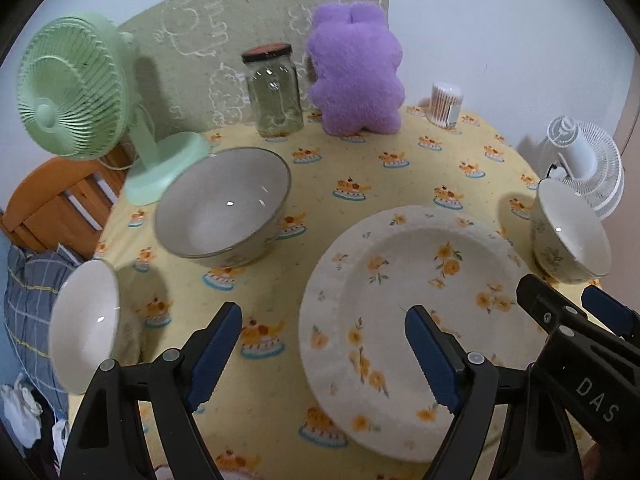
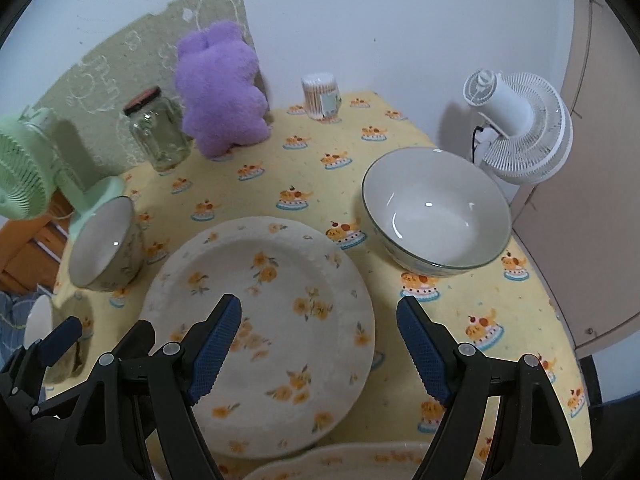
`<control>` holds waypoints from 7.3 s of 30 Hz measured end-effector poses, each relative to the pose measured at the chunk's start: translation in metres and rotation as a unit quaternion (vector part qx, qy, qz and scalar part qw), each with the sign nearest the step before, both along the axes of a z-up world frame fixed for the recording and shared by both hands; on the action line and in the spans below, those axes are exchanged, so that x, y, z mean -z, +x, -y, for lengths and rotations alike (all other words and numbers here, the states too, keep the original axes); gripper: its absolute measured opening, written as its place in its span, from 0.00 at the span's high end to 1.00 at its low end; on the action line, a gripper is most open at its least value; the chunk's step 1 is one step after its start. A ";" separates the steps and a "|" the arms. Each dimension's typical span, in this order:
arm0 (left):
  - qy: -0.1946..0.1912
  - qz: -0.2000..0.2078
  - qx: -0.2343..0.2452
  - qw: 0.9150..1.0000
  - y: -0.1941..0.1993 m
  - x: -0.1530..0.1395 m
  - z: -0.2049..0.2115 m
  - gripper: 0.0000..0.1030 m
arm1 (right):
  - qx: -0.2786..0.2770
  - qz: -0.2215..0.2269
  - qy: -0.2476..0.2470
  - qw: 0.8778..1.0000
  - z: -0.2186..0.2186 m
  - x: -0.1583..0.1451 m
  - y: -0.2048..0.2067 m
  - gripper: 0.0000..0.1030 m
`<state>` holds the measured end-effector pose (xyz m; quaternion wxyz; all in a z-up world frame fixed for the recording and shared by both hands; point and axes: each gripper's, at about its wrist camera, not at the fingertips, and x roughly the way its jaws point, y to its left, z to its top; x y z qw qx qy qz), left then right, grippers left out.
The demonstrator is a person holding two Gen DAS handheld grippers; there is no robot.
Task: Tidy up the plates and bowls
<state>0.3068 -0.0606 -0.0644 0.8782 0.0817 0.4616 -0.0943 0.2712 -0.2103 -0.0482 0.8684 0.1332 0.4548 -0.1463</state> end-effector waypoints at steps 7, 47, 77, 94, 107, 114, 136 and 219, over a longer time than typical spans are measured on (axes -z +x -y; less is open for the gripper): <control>0.005 -0.040 -0.002 0.999 0.022 0.033 0.007 0.24 | -0.006 -0.036 0.001 0.999 0.006 0.031 0.020 0.20; -0.008 -0.088 0.015 0.996 0.038 0.048 0.017 0.34 | 0.001 -0.108 0.037 0.993 0.015 0.070 0.036 0.39; -0.019 -0.066 -0.006 0.998 0.005 -0.007 -0.028 0.36 | -0.023 -0.097 0.011 0.995 -0.024 0.019 0.023 0.39; -0.022 -0.061 0.038 0.997 -0.051 -0.023 -0.024 0.36 | 0.009 -0.082 -0.009 0.997 -0.029 -0.011 -0.048 0.39; -0.013 -0.070 0.005 0.997 -0.101 -0.020 0.000 0.36 | -0.042 -0.096 -0.008 0.994 -0.004 -0.007 -0.095 0.39; -0.016 -0.084 -0.032 0.996 -0.132 -0.012 0.020 0.36 | -0.087 -0.095 -0.014 0.992 0.017 -0.007 -0.111 0.39; -0.040 -0.128 -0.101 0.986 -0.193 0.022 0.053 0.36 | -0.177 -0.116 -0.033 0.977 0.054 0.018 -0.150 0.39; -0.003 -0.067 -0.121 0.990 -0.216 -0.002 0.028 0.04 | -0.201 -0.054 -0.027 0.978 0.031 -0.005 -0.175 0.20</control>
